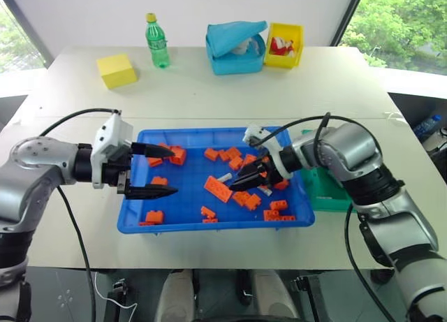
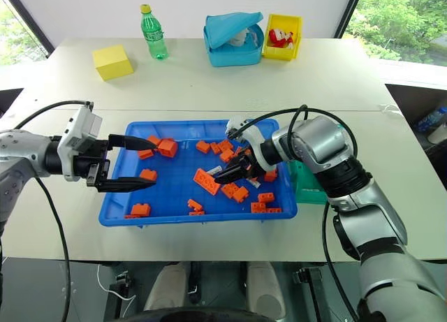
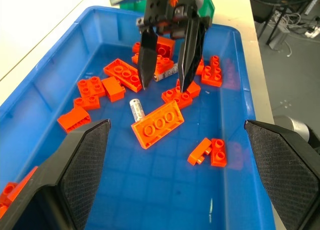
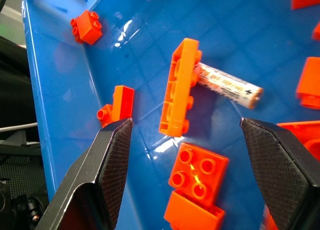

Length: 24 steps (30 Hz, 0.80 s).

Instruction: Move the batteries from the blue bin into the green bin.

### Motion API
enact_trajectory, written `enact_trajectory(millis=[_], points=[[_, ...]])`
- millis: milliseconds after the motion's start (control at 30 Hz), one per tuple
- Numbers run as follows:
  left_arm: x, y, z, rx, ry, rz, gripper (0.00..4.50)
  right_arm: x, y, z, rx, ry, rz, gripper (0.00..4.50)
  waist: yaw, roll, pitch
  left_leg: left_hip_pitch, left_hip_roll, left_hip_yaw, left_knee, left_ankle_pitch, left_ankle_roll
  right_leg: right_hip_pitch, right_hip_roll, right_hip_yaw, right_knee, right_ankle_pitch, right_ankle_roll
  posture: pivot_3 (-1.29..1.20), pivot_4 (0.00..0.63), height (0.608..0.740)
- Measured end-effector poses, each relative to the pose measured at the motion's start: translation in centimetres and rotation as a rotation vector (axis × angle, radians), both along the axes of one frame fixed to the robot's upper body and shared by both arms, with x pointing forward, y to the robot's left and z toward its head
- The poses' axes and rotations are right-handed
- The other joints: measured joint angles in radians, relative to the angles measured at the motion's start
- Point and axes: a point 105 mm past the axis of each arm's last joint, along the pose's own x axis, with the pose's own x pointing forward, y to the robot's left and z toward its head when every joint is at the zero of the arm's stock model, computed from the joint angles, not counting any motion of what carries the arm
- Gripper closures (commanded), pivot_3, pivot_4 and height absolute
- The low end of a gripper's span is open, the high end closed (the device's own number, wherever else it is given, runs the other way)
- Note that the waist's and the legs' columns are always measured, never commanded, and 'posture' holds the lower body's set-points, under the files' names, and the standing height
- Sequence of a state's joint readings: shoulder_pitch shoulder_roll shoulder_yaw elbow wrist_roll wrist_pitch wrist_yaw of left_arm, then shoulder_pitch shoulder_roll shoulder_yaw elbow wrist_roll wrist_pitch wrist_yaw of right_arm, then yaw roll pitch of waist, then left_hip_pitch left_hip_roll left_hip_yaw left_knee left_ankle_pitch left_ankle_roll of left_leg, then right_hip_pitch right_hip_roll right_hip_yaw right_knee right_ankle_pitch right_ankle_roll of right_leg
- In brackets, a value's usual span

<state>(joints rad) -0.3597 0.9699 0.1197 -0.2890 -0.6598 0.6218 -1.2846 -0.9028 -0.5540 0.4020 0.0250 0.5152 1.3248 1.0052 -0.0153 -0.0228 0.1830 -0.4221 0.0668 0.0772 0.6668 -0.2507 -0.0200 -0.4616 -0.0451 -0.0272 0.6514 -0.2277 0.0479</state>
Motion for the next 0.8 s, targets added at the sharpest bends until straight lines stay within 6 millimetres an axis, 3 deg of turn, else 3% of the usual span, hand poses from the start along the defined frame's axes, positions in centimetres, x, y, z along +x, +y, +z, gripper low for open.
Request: enact_trajectory(millis=[233,333,500,533,667,800], points=[[0.1,0.3,0.4,0.0,-0.013,0.019,0.0,-0.9,2.5,-1.9,0.014,0.056,0.038,0.97,0.001,0.0,0.0,0.0,0.0,0.0,0.0,0.0,0.0,0.0,0.0,0.0,0.0,0.0,0.0,0.0,0.15,0.736],[0.1,0.3,0.4,-0.001,-0.017,0.02,0.0,-0.5,2.8,-2.4,0.011,0.046,0.025,1.81,0.002,0.0,0.0,0.0,0.0,0.0,0.0,0.0,0.0,0.0,0.0,0.0,0.0,0.0,0.0,0.0,0.15,0.736],[0.2,0.2,0.7,-0.001,-0.025,0.021,0.0,0.1,2.3,-2.8,-0.007,0.034,-0.004,4.32,0.002,0.0,0.0,0.0,0.0,0.0,0.0,0.0,0.0,0.0,0.0,0.0,0.0,0.0,0.0,0.0,0.15,0.736],[0.3,0.2,0.7,-0.001,-0.027,0.019,0.0,0.1,2.3,-2.7,-0.008,0.036,-0.003,4.47,0.002,0.0,0.0,0.0,0.0,0.0,0.0,0.0,0.0,0.0,0.0,0.0,0.0,0.0,0.0,0.0,0.15,0.736],[0.4,0.1,1.0,-0.006,-0.04,0.016,0.0,-0.3,2.9,-1.6,0.013,0.049,0.013,4.47,-0.002,0.0,0.0,0.0,0.0,0.0,0.0,0.0,0.0,0.0,0.0,0.0,0.0,0.0,0.0,0.0,0.15,0.736],[0.6,0.0,1.1,-0.016,-0.042,0.014,0.0,-0.8,7.0,2.0,0.123,-0.016,0.11,4.47,-0.007,0.0,0.0,0.001,0.001,0.0,-0.001,0.0,0.0,-0.001,0.002,0.0,0.002,0.0,0.0,0.0,0.15,0.736]])
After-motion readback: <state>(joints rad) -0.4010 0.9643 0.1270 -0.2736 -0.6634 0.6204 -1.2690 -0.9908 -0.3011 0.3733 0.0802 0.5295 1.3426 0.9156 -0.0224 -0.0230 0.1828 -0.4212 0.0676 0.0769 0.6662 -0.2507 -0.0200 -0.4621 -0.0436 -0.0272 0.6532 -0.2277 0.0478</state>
